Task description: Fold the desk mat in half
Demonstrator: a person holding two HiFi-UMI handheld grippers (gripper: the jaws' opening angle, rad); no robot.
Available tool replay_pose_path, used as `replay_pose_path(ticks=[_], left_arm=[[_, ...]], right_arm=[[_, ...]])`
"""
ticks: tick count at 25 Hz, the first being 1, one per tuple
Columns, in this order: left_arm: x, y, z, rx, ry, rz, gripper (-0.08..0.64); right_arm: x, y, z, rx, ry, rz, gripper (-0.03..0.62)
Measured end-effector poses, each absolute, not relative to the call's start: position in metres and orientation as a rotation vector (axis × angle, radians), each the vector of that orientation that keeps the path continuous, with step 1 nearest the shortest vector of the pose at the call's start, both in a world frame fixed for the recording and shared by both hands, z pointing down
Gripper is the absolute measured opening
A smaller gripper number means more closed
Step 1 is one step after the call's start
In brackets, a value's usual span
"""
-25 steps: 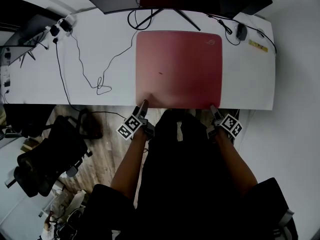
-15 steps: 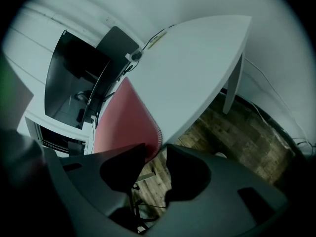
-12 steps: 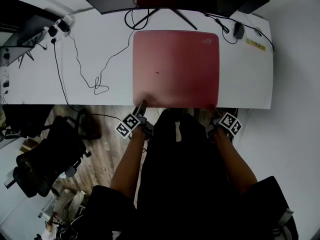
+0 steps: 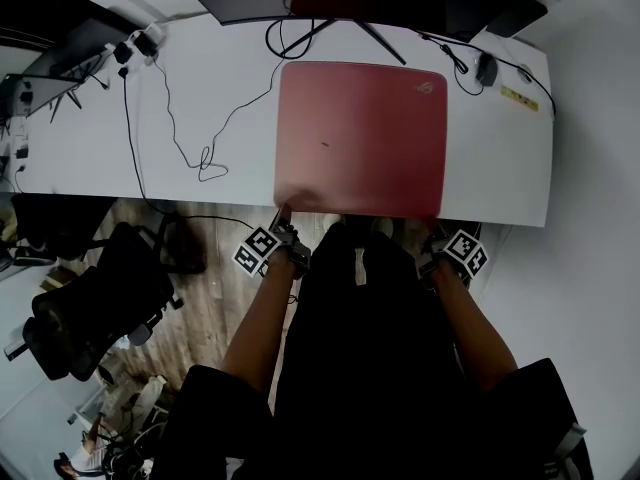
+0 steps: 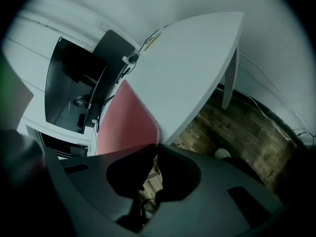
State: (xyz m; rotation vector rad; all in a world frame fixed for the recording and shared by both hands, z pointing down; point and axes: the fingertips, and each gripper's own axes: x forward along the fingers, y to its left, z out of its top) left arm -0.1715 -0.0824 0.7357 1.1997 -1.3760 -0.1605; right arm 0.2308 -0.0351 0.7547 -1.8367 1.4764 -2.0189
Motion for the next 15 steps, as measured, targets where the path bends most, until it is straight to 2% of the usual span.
replay_pose_path(ticks=[15], left_arm=[[-0.169,-0.085,0.708,1.222,-1.341,-0.268,0.032]], right_arm=[[0.23,-0.039,0.723,-1.664,1.522,-1.9,0.015]])
